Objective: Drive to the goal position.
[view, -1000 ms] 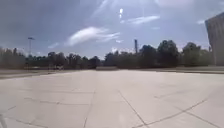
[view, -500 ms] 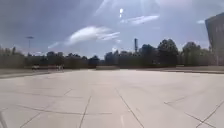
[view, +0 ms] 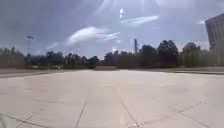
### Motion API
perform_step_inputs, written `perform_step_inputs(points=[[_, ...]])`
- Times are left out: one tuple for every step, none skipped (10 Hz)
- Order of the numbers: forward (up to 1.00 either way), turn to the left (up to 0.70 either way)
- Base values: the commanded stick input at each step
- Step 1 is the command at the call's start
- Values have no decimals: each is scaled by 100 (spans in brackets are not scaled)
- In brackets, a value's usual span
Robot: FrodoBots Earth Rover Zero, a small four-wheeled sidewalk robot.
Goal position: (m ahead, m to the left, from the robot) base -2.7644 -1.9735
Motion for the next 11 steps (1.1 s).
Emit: perform_step_inputs(points=[[70, -4], [70, -4], [70, -4], [70, -4], [70, -4], [70, -4], [70, -4], [70, -4], [70, -4], [70, -4], [70, -4]])
